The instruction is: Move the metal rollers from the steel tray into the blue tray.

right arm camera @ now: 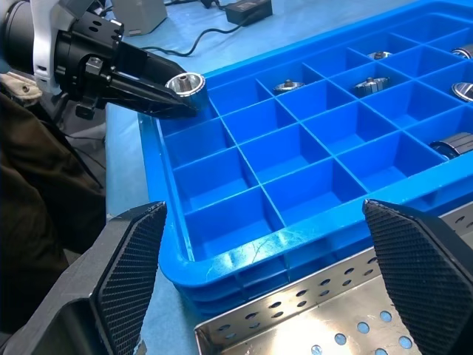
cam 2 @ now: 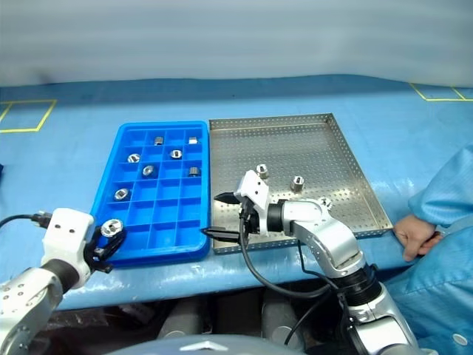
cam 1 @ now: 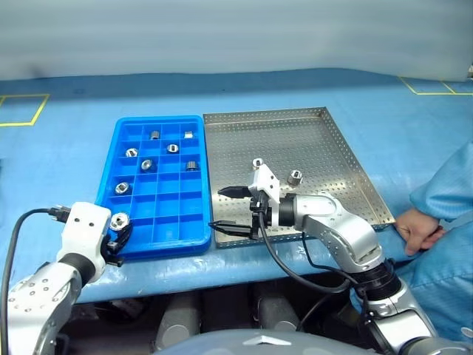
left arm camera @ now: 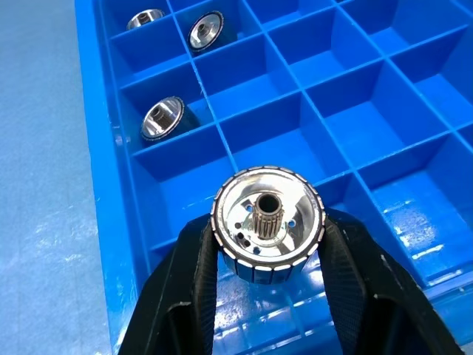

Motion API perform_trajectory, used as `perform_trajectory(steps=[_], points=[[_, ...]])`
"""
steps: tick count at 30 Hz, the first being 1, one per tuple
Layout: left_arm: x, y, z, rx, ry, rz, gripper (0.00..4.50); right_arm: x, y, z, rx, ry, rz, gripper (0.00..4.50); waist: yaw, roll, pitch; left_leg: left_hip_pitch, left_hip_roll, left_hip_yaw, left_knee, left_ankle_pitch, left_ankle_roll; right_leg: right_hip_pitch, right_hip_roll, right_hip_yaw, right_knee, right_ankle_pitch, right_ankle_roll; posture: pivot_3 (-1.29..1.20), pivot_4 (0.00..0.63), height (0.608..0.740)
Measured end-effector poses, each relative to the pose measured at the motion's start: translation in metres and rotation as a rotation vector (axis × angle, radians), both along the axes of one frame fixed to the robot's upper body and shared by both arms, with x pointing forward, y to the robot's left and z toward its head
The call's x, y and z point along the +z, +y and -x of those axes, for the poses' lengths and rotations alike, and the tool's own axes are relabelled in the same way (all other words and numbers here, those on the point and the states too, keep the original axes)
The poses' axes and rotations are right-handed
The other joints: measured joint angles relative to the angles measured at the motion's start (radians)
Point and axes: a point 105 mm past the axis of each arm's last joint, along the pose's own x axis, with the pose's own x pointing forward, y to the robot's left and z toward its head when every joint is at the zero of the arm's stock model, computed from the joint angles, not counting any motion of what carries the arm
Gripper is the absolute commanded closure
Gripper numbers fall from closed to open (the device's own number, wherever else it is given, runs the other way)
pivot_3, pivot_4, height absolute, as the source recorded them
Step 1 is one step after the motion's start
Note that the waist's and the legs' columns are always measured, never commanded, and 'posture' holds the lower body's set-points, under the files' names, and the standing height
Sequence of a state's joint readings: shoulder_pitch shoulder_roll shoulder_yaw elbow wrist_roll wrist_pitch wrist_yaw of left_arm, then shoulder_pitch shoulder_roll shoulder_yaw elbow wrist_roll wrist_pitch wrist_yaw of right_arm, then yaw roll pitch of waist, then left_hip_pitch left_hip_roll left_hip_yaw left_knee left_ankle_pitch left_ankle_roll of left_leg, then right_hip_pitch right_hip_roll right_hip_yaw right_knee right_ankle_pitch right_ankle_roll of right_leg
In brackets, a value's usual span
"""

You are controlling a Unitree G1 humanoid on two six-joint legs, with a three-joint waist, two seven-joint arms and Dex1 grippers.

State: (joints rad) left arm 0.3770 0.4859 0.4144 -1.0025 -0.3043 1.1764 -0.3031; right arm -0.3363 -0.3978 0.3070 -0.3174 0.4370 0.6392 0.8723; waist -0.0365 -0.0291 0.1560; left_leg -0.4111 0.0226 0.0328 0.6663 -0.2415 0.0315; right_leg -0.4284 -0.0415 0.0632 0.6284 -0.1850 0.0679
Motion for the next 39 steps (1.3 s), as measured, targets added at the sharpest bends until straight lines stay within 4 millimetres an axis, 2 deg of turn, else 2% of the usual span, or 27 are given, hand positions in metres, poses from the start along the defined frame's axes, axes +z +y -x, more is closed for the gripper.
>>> perform_trajectory(steps=[7,10,12,17,19,22,25,28,32,39], points=[[0.001,0.011,0.005,0.018,0.002,-0.067,0.46,-0.001,-0.001,-0.002,-0.011,-0.003,0.010,0.00,0.001,0.000,0.000,0.000,0.001,0.000,0.000,0.000,0.000,-0.001,0.000,-0.001,0.000,-0.001,-0.001,0.03,0.150,0.740],[0.008,0.009,-0.004,0.012,-0.047,-0.050,0.46,-0.002,-0.002,-0.004,-0.027,-0.008,0.019,0.00,0.003,0.000,0.000,0.000,0.001,0.000,0.000,0.000,0.000,-0.001,0.000,-0.002,0.000,-0.001,-0.001,0.03,0.150,0.740],[0.016,-0.001,-0.013,-0.022,-0.112,0.007,0.46,-0.003,-0.004,-0.006,-0.049,-0.016,0.031,0.00,0.006,0.000,0.000,0.000,0.000,0.000,0.000,0.000,0.000,0.000,-0.001,-0.002,0.000,-0.001,-0.001,0.03,0.150,0.740],[0.043,-0.060,-0.051,-0.284,-0.287,0.229,0.46,-0.008,-0.017,-0.018,-0.150,-0.068,0.115,0.00,0.020,-0.001,-0.001,0.000,-0.002,-0.001,0.001,0.000,-0.001,0.001,-0.001,-0.003,0.000,0.000,-0.001,-0.02,0.150,0.740],[0.043,-0.078,-0.066,-0.351,-0.290,0.288,0.46,-0.012,-0.026,-0.022,-0.193,-0.091,0.158,0.00,0.017,-0.001,-0.001,-0.001,-0.004,0.000,0.000,0.000,0.000,0.001,0.000,-0.002,0.000,0.000,-0.001,-0.05,0.150,0.740],[0.035,-0.114,-0.093,-0.492,-0.241,0.240,0.46,-0.015,-0.041,-0.030,-0.270,-0.145,0.232,0.00,0.015,-0.001,-0.001,-0.001,-0.007,0.000,0.001,0.001,-0.001,0.002,0.001,-0.003,0.000,0.000,-0.001,-0.11,0.150,0.740],[0.023,-0.138,-0.108,-0.580,-0.202,0.227,0.46,-0.017,-0.057,-0.034,-0.341,-0.165,0.275,0.00,-0.004,-0.001,-0.001,-0.002,-0.008,0.001,0.000,0.000,0.000,0.001,0.000,-0.001,-0.001,0.000,-0.001,-0.17,0.150,0.740],[0.010,-0.150,-0.130,-0.577,-0.166,0.249,0.46,-0.013,-0.067,-0.032,-0.390,-0.187,0.276,0.00,-0.028,-0.001,-0.001,-0.003,-0.007,0.001,0.000,0.000,0.000,0.000,0.001,-0.001,-0.001,0.000,0.000,-0.22,0.150,0.740],[0.000,-0.164,-0.150,-0.559,-0.132,0.308,0.46,-0.011,-0.066,-0.024,-0.405,-0.193,0.268,0.00,-0.057,-0.001,-0.001,-0.003,-0.007,0.000,0.000,0.000,0.000,0.000,0.001,0.000,-0.001,0.001,0.001,-0.27,0.150,0.740],[-0.014,-0.162,-0.181,-0.486,-0.102,0.266,0.46,-0.014,-0.070,-0.020,-0.456,-0.179,0.263,0.00,-0.119,0.000,-0.001,-0.001,-0.008,-0.001,0.001,0.000,0.001,0.002,0.001,0.004,-0.001,0.000,0.007,-0.30,0.150,0.740]])
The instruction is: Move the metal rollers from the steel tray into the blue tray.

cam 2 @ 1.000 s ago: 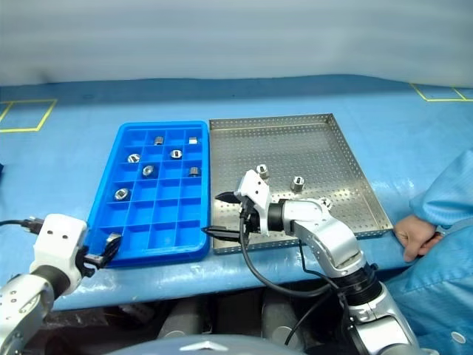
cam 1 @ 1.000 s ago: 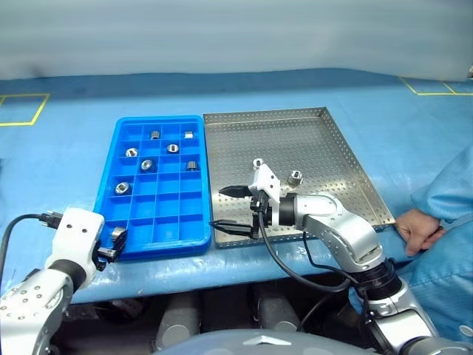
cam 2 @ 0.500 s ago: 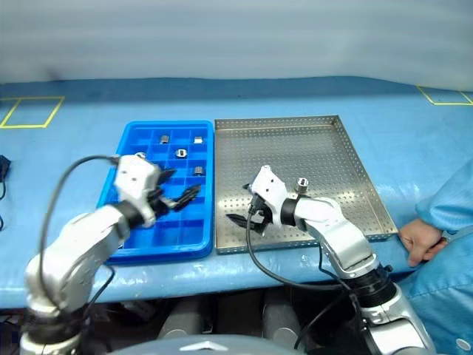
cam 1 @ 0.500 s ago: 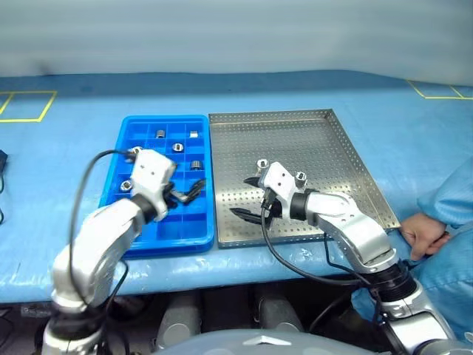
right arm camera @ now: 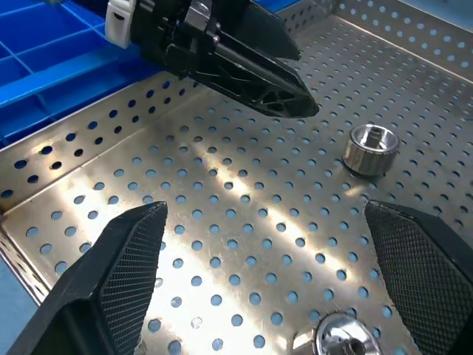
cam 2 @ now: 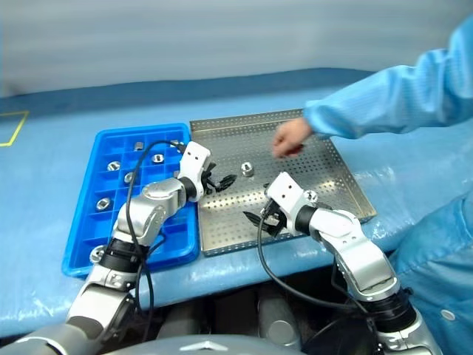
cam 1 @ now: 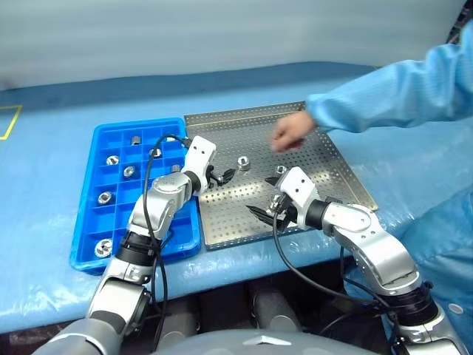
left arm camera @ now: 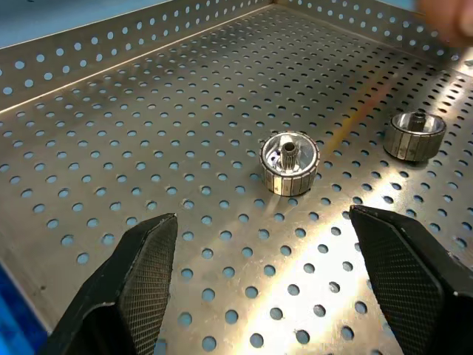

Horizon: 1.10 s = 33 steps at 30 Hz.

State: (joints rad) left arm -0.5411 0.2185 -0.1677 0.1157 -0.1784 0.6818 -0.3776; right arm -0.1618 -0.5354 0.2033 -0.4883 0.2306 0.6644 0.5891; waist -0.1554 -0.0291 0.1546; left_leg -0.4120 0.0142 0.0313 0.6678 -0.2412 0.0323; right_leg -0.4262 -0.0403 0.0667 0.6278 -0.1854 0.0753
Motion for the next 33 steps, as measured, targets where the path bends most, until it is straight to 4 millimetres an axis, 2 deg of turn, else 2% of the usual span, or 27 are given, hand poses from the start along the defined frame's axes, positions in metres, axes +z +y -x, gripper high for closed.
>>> perform_trajectory(steps=[3,7,16,25,33], points=[[-0.006,-0.001,-0.004,0.001,0.021,0.000,0.46,0.001,-0.001,0.000,-0.011,-0.004,-0.004,0.00,-0.026,0.000,0.000,0.000,0.000,0.000,0.000,0.000,0.000,0.001,0.000,0.000,0.000,0.000,0.001,-0.31,0.150,0.740],[-0.027,0.001,-0.004,0.007,0.091,-0.015,0.46,0.000,-0.003,0.000,-0.028,-0.006,-0.004,0.00,-0.062,0.000,0.000,-0.002,-0.001,-0.001,0.000,0.000,0.001,-0.001,0.000,0.001,0.000,0.002,0.004,-0.31,0.150,0.740],[-0.027,0.001,-0.004,0.000,0.084,-0.026,0.46,0.000,-0.002,0.000,-0.034,-0.005,-0.017,0.00,-0.104,0.000,0.000,-0.001,-0.001,-0.001,-0.001,0.000,0.000,-0.001,0.000,0.001,0.000,0.004,0.008,-0.29,0.150,0.740],[-0.028,0.003,-0.001,-0.012,0.082,-0.024,0.46,0.002,0.000,-0.002,-0.028,-0.013,-0.023,0.00,-0.100,0.000,0.000,-0.002,-0.001,-0.002,-0.002,0.000,0.000,-0.001,-0.001,0.001,0.000,0.004,0.009,-0.28,0.150,0.740],[-0.019,-0.009,0.007,-0.109,0.049,0.038,0.46,0.001,-0.001,-0.002,-0.029,-0.010,-0.016,0.00,-0.100,0.001,0.000,-0.002,0.000,-0.001,-0.002,0.000,0.001,-0.001,-0.001,0.002,0.000,0.004,0.009,-0.29,0.150,0.740]])
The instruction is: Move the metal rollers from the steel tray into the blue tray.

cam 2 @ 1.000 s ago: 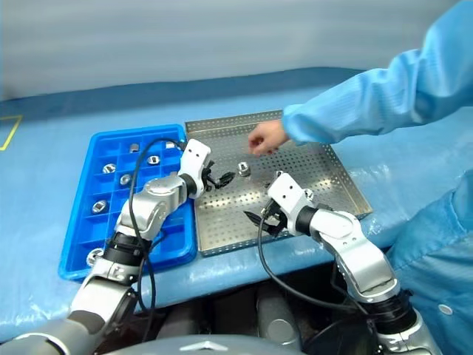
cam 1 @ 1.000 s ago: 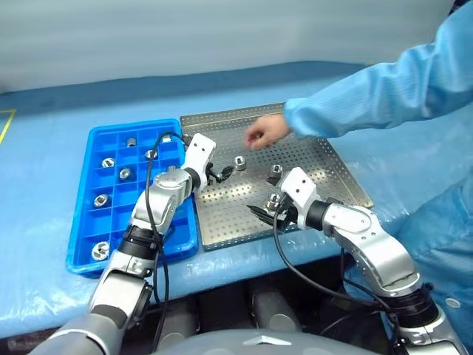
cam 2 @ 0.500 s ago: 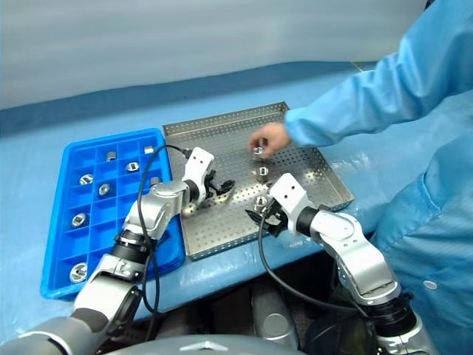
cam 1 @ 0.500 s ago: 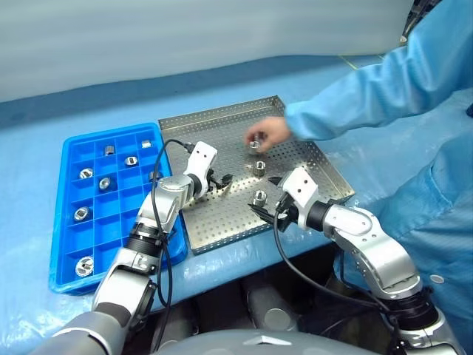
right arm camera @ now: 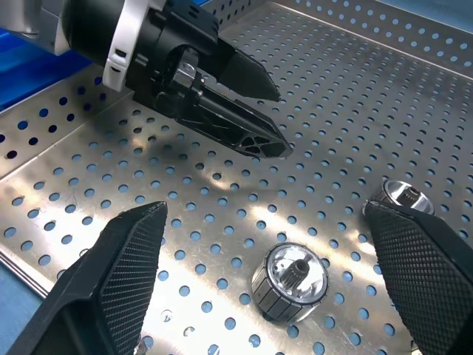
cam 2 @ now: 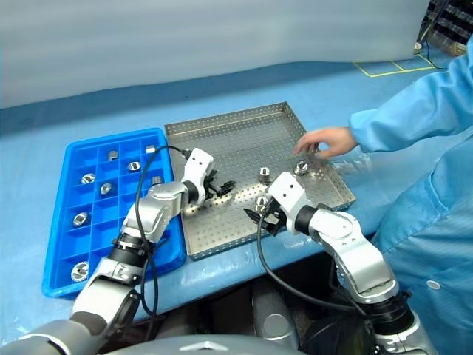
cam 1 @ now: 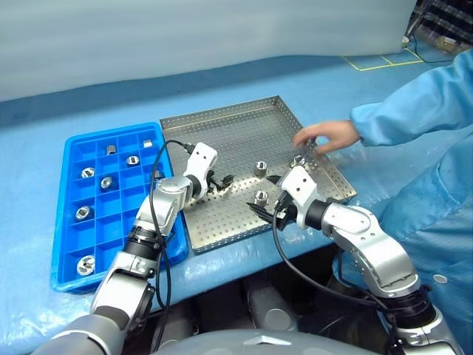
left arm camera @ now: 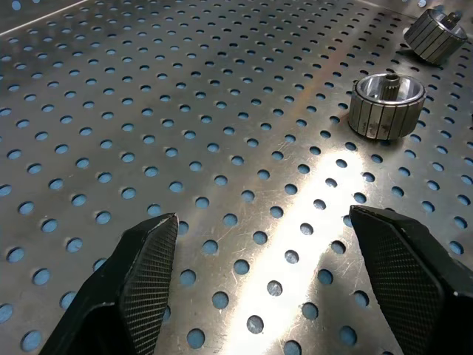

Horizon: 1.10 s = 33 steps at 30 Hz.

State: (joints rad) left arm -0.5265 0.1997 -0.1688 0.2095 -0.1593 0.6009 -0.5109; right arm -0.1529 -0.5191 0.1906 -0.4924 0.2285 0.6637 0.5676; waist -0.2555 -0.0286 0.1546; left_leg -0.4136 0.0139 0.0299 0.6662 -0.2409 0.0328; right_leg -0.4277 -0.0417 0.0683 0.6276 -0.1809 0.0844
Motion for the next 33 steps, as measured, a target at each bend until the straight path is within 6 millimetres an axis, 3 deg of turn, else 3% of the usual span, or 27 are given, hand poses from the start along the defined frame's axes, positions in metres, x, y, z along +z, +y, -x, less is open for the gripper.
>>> perform_trajectory(steps=[4,8,16,23,28,32,33], points=[[0.011,-0.026,0.018,-0.192,-0.019,0.050,0.46,-0.002,-0.005,0.003,-0.004,0.005,0.025,0.00,0.001,0.000,0.000,0.000,0.000,0.000,-0.001,0.000,0.000,0.000,0.000,0.000,0.000,0.000,0.000,-0.30,0.150,0.740],[0.008,-0.041,0.026,-0.286,-0.019,0.046,0.46,-0.001,-0.006,0.010,0.015,0.007,0.047,0.00,-0.003,0.000,0.000,0.000,-0.002,0.000,0.000,0.000,0.000,0.000,0.000,0.000,0.000,-0.001,0.001,-0.32,0.150,0.740],[0.015,-0.049,-0.016,-0.125,-0.075,0.006,0.46,-0.004,-0.008,0.016,-0.007,0.020,0.054,0.00,-0.023,0.000,0.000,0.000,-0.004,0.000,0.001,0.001,0.003,0.001,-0.002,0.001,0.000,-0.003,-0.001,-0.38,0.150,0.740],[0.008,-0.061,-0.027,-0.128,-0.048,-0.016,0.46,-0.008,-0.010,0.019,-0.037,0.029,0.056,0.00,-0.060,0.000,0.000,0.000,-0.005,0.000,-0.001,0.001,0.003,0.000,-0.002,0.002,-0.001,-0.001,0.005,-0.41,0.150,0.740],[-0.011,-0.056,-0.037,-0.055,-0.004,-0.095,0.46,-0.008,-0.010,0.019,-0.050,0.029,0.053,0.00,-0.093,-0.001,0.000,0.000,-0.005,0.000,-0.001,0.001,0.003,0.001,-0.002,0.002,-0.001,-0.001,0.006,-0.41,0.150,0.740],[-0.012,-0.057,-0.042,-0.033,-0.026,-0.134,0.46,-0.008,-0.010,0.018,-0.066,0.025,0.040,0.00,-0.107,-0.001,0.000,0.000,-0.005,0.000,-0.001,0.001,0.003,0.001,-0.002,0.002,-0.001,-0.001,0.006,-0.42,0.150,0.740],[-0.012,-0.058,-0.043,-0.030,-0.035,-0.135,0.84,-0.007,-0.009,0.018,-0.067,0.025,0.037,0.00,-0.111,-0.001,0.000,0.000,-0.005,0.000,-0.001,0.001,0.003,0.001,-0.002,0.002,-0.001,-0.001,0.006,-0.42,0.150,0.740]])
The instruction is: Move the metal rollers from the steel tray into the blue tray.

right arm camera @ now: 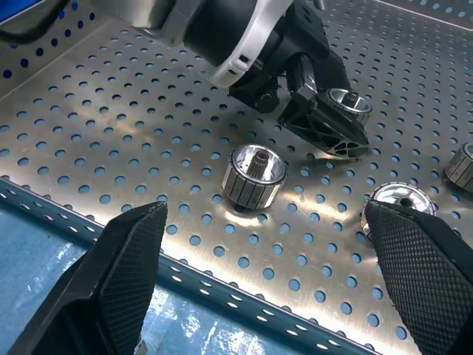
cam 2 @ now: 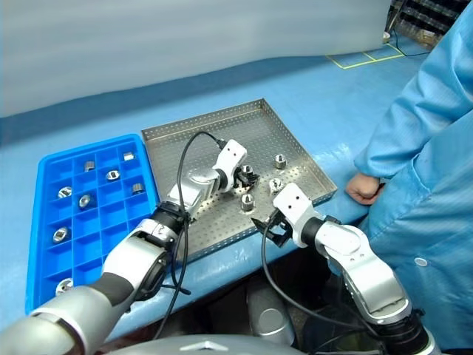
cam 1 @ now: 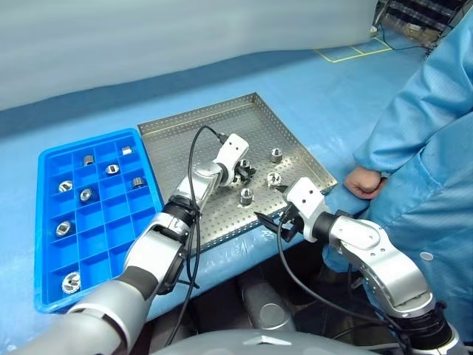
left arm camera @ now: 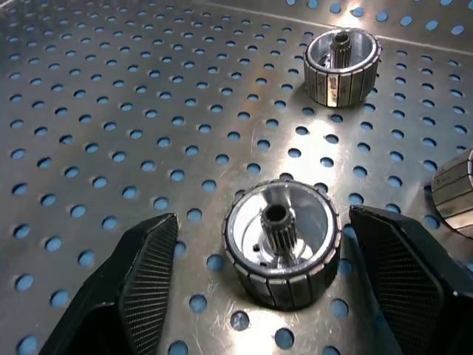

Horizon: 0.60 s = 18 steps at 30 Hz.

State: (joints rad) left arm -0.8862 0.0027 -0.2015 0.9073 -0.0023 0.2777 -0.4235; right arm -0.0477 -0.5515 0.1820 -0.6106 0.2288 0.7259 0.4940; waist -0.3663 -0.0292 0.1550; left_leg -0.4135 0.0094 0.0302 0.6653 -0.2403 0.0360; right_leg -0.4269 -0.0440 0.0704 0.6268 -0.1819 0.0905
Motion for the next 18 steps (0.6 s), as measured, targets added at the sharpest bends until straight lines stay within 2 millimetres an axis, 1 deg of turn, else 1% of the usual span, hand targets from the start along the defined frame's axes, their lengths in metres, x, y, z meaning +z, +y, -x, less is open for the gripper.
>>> perform_trajectory(steps=[1,4,7,11,14,16,18], points=[[-0.001,0.000,0.000,0.008,0.000,0.006,1.07,0.000,0.000,0.000,-0.002,-0.001,-0.002,0.00,-0.002,0.000,0.000,0.000,0.000,0.000,0.000,0.000,0.000,0.000,0.000,0.000,0.000,0.000,0.000,-0.42,0.150,0.740],[-0.001,0.001,-0.001,0.013,-0.001,0.014,2.03,0.000,0.001,-0.001,-0.006,-0.003,-0.006,0.00,-0.007,0.000,0.000,0.000,0.001,0.000,0.000,0.000,0.000,0.000,0.000,0.000,0.000,0.000,0.000,-0.41,0.150,0.740],[-0.001,0.004,-0.002,0.016,-0.004,0.005,2.03,0.001,0.001,-0.001,-0.005,-0.006,-0.007,0.00,-0.009,0.000,0.000,0.000,0.001,0.000,0.000,0.000,0.000,0.000,0.000,0.000,0.000,0.000,0.000,-0.39,0.150,0.740],[-0.001,0.010,-0.003,0.021,0.000,0.018,2.74,0.003,0.003,-0.003,0.001,-0.015,-0.013,0.00,-0.010,0.000,0.000,0.000,0.001,0.000,0.000,0.000,0.000,0.000,0.000,0.000,0.000,0.000,0.001,-0.38,0.150,0.740],[0.003,0.022,-0.003,0.043,-0.022,0.029,2.75,0.006,0.006,-0.007,0.016,-0.020,-0.021,0.00,-0.014,0.000,0.000,0.000,0.002,0.000,-0.001,0.000,0.000,-0.001,0.000,0.001,0.001,0.000,0.001,-0.35,0.150,0.740],[0.013,0.033,0.001,0.056,-0.043,0.084,2.75,0.008,0.011,-0.009,0.038,-0.027,-0.044,0.00,-0.015,0.001,0.001,0.000,0.004,0.000,-0.001,0.000,0.000,-0.001,0.000,0.002,0.001,0.000,0.001,-0.33,0.150,0.740],[0.034,0.048,0.008,0.056,-0.085,0.142,2.75,0.008,0.017,-0.010,0.066,-0.018,-0.069,0.00,-0.012,0.001,0.002,0.000,0.005,0.000,-0.002,0.000,0.000,-0.002,0.000,0.002,0.001,0.000,0.000,-0.31,0.150,0.740]])
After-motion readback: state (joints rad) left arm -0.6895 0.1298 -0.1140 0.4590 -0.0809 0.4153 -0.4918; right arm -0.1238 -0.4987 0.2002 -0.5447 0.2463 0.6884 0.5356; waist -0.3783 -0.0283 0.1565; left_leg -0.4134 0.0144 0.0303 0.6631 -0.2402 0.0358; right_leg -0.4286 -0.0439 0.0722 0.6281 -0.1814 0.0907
